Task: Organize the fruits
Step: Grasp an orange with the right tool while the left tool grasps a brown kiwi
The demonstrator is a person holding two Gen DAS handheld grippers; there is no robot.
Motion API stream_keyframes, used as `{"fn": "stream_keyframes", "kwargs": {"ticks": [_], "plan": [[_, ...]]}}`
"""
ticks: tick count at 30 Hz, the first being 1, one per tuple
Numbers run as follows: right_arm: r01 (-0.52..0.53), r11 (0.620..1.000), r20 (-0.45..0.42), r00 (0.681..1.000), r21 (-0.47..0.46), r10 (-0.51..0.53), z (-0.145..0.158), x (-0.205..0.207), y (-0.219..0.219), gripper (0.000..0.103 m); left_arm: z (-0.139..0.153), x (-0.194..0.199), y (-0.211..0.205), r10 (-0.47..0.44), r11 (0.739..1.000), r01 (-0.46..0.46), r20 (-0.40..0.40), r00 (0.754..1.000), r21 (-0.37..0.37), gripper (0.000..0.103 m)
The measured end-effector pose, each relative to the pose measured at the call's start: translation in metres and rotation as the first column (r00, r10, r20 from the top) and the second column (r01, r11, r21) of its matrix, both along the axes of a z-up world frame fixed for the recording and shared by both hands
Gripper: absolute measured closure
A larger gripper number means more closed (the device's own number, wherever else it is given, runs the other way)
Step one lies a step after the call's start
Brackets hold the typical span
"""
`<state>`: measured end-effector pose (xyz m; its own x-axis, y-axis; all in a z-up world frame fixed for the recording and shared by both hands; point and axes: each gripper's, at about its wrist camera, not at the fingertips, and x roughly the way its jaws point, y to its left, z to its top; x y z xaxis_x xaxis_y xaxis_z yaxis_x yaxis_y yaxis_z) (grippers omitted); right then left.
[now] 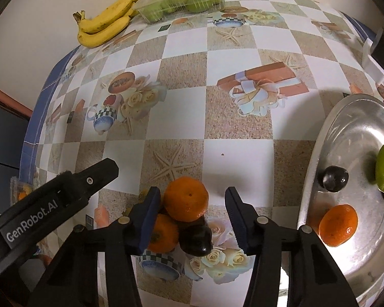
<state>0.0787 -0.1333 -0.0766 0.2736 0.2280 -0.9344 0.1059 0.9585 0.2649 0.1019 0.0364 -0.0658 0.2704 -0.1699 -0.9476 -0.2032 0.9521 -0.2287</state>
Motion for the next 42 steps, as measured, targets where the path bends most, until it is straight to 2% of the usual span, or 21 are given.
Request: {"fn": "stream_keyframes", "kwargs": {"ticks": [7, 15, 18, 27, 42], "plan": [[-0.011, 1.0, -0.009, 1.0, 0.027, 0.011, -0.002, 0.001, 0.003, 0.064, 0.001, 0.0, -0.002, -0.008, 1.0, 0.008, 0.004, 1.0, -0.016, 0.033], [0.018, 0.999, 0.01, 1.0, 0.028, -0.019, 0.008, 0.0, -0.008, 0.065, 0.001, 0.001, -0.009, -0.033, 0.999, 0.033, -0.001, 0.999, -0.023, 0.035], [0.035, 0.999, 0.017, 0.999, 0.013, -0.035, 0.014, -0.002, -0.015, 0.065, 0.0, 0.0, -0.015, -0.054, 0.998, 0.053, -0.007, 0.999, -0.033, 0.044], [0.04, 0.999, 0.034, 0.999, -0.02, -0.039, 0.028, -0.007, -0.031, 0.065, -0.002, -0.001, -0.029, -0.099, 0.994, 0.098, -0.019, 0.995, -0.052, 0.057], [0.035, 0.998, 0.05, 0.998, -0.047, -0.032, 0.037, -0.014, -0.043, 0.065, -0.016, -0.002, -0.051, -0.162, 0.986, 0.159, -0.062, 0.985, -0.051, 0.068]]}}
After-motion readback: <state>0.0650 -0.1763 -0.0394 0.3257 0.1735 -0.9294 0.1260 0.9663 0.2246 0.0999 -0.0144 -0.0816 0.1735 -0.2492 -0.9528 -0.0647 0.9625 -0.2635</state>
